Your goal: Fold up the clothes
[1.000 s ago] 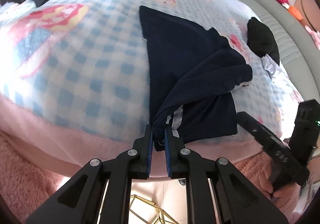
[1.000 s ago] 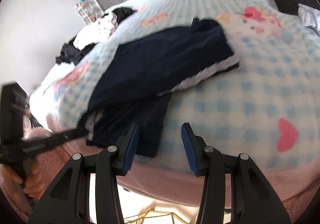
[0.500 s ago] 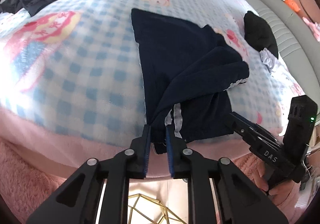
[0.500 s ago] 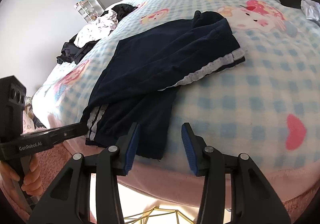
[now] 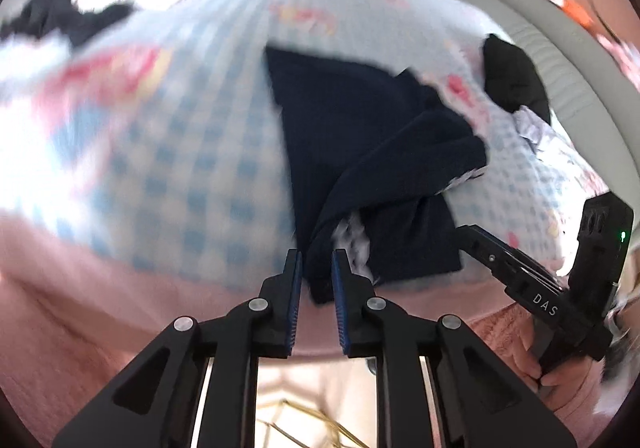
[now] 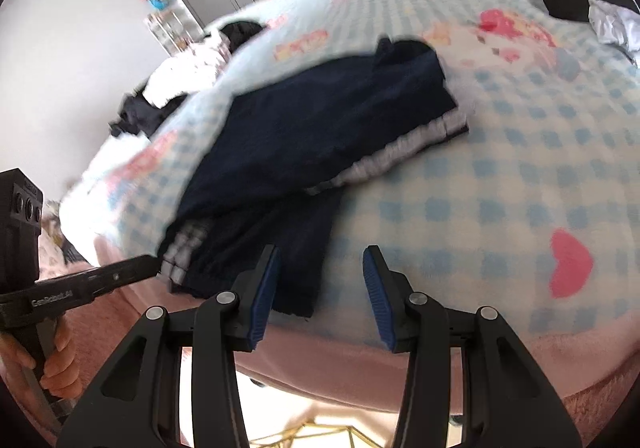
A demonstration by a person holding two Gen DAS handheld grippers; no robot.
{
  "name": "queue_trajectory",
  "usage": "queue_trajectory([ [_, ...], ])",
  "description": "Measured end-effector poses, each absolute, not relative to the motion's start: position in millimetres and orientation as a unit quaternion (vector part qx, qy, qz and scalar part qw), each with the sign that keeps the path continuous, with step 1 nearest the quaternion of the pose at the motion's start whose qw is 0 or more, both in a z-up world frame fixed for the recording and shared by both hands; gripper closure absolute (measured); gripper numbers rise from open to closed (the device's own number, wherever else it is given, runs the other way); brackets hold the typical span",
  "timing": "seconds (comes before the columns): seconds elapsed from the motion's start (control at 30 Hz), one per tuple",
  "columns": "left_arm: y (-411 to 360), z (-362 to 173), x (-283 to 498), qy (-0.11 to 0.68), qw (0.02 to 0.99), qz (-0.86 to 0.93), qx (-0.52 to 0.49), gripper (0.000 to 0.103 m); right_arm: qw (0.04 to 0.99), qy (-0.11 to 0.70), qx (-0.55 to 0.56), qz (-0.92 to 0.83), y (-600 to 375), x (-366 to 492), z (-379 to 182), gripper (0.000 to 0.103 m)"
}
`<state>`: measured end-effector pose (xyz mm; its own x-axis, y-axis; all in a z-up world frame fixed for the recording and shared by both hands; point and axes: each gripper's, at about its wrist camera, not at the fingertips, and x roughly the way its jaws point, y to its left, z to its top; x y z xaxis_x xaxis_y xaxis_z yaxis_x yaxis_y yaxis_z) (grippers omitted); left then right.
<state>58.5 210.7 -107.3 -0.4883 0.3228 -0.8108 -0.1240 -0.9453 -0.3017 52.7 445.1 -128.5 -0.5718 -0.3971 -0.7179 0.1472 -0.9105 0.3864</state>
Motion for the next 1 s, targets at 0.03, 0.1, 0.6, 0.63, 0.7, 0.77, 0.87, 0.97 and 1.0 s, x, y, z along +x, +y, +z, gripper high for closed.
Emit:
queue_trajectory([
  [0.03,214.7,-103.0,58.3,-0.094,0.136,0.862,-0.479,0.086,0.156,-0.142,0.435,-0.876,444.4,52.1,-128.2,0.058],
  [0.1,223.0,-101.9,55.2,-0.092,0.158,0.861,-0.475,0.086,0.153,-0.137,0.439,-0.875,441.5,49.4,-130.0,0.058],
  [0.6,232.1,-124.1,50.0,-0.103,0.148,0.841,-0.511,0.086,0.13,-0.112,0.458,-0.872,446.5,53.8,-135.5,0.06],
  [0.63,232.3,-123.0,50.1,-0.102,0.15,0.842,-0.508,0.084,0.136,-0.117,0.453,-0.873,447.1,53.6,-133.0,0.06],
  [0.7,233.2,-128.2,46.4,-0.086,0.132,0.84,-0.52,0.081,0.136,-0.107,0.462,-0.87,444.3,50.7,-135.8,0.06],
  [0.77,229.3,-135.8,41.6,-0.1,0.124,0.827,-0.539,0.081,0.116,-0.079,0.492,-0.859,440.0,47.1,-147.8,0.06],
  [0.87,238.3,-124.2,38.9,-0.098,0.138,0.833,-0.527,0.081,0.113,-0.12,0.489,-0.857,455.7,50.1,-144.5,0.06],
  [0.97,269.5,-105.7,31.8,-0.062,0.179,0.845,-0.501,0.081,0.101,-0.167,0.451,-0.871,481.7,52.3,-126.9,0.06],
  [1.0,279.7,-102.8,27.2,-0.055,0.191,0.845,-0.496,0.081,0.089,-0.175,0.445,-0.873,489.9,49.6,-123.3,0.06],
])
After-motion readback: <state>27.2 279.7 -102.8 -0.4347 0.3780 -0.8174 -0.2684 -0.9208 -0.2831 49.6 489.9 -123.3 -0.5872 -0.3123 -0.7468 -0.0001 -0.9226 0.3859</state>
